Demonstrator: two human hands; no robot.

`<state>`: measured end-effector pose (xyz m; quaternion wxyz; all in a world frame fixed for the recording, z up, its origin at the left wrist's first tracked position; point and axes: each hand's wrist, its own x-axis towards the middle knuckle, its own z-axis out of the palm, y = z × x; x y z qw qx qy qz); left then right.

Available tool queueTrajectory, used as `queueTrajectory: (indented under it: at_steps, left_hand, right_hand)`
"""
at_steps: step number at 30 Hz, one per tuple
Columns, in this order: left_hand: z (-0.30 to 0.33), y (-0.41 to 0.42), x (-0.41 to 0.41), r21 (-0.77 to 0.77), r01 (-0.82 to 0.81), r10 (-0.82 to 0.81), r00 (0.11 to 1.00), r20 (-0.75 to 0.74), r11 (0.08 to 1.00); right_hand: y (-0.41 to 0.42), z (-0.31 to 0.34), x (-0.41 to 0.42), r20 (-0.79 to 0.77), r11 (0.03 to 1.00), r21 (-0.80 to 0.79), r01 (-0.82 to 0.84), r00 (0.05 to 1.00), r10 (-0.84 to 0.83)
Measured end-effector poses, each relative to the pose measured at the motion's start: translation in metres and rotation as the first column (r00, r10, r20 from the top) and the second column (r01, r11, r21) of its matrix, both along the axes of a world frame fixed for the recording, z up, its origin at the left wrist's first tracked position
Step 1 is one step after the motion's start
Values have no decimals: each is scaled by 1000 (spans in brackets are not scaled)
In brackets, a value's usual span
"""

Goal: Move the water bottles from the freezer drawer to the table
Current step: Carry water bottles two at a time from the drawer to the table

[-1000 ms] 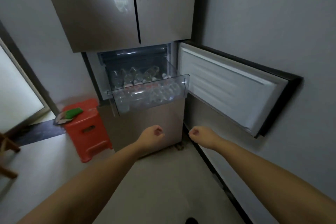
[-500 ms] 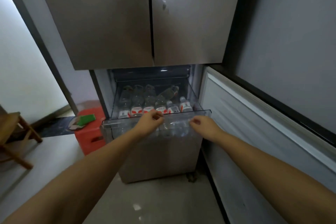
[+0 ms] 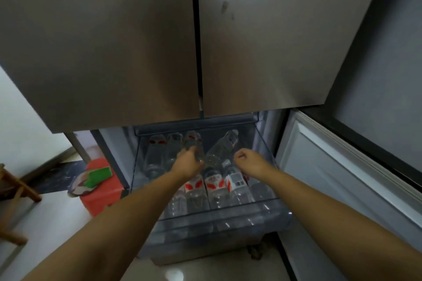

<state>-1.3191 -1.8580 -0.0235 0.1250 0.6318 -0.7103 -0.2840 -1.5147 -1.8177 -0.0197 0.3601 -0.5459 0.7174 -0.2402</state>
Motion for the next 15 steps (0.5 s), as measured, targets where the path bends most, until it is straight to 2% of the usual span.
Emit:
queueTrajectory:
  at_steps: [4,7,9,11,15]
  left_hand:
    - [-19,-32,-5,62,75,-86,977,194,995]
    - [-30,-46,-11,111,158,-187,915,356,981]
    - [-37,-52,-14,77,170,-187,883,431,982]
    - [-44,-56,-17,47,167,-169,864,474,985]
    - [-61,-60,-19,-53,137,-92,858,505,989]
  right_hand:
    - [-45,-19,25,50,994,105,20,998,-26]
    - [-76,-31,42,-20,984,170,50,999,-48]
    - [-93,-36,47,-91,977,189,94,993,-78]
    - [-104,-41,49,-67,973,185,138,990,-128]
    - [-108,-60,54,-30,965,230,124,992,-120]
